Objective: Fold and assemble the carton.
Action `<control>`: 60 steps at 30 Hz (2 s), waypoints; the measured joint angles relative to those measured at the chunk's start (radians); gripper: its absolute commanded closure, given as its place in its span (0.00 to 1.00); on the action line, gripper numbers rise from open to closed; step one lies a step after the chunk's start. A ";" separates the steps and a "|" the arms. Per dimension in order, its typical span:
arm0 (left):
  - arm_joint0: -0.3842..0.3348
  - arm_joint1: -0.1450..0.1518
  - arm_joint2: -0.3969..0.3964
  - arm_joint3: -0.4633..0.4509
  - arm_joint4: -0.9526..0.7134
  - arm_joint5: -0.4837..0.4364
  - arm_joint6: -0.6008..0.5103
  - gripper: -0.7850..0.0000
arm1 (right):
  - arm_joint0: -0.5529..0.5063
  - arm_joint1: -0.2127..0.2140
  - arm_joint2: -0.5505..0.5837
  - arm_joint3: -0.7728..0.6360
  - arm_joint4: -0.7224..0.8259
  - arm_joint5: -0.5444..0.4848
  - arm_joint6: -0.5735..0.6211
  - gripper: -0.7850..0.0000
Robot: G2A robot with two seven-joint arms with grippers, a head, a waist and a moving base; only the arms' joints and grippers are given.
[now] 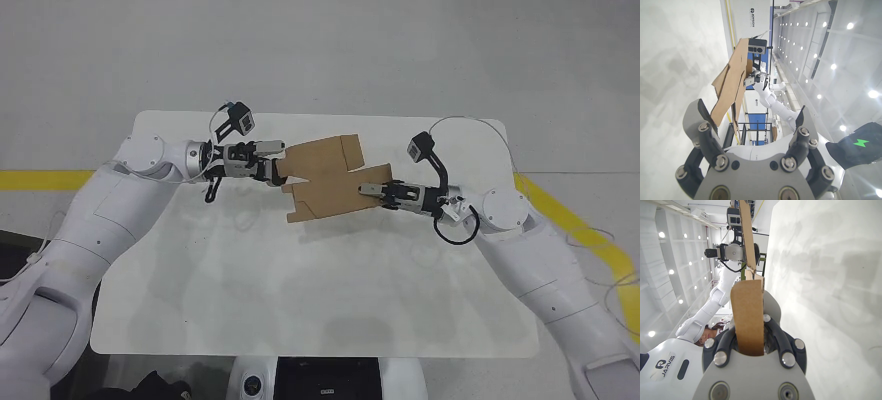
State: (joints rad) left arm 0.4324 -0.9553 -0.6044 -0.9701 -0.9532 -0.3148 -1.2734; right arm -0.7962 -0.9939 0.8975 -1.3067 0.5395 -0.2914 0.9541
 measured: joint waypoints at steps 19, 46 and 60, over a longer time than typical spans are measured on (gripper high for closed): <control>0.032 -0.003 -0.119 -0.044 0.040 0.052 0.019 0.00 | -0.013 -0.016 0.013 -0.034 -0.085 0.052 -0.018 1.00; 0.079 -0.041 -0.158 -0.043 0.187 0.186 0.142 0.58 | -0.024 -0.043 0.034 -0.036 -0.113 0.049 -0.014 1.00; 0.082 -0.064 -0.145 -0.033 0.310 0.231 0.162 0.67 | -0.032 -0.048 0.055 -0.031 -0.145 0.066 0.004 1.00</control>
State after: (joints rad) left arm 0.5144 -1.0190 -0.7498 -1.0032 -0.6437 -0.0841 -1.1114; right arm -0.8282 -1.0420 0.9525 -1.3380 0.3942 -0.2255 0.9582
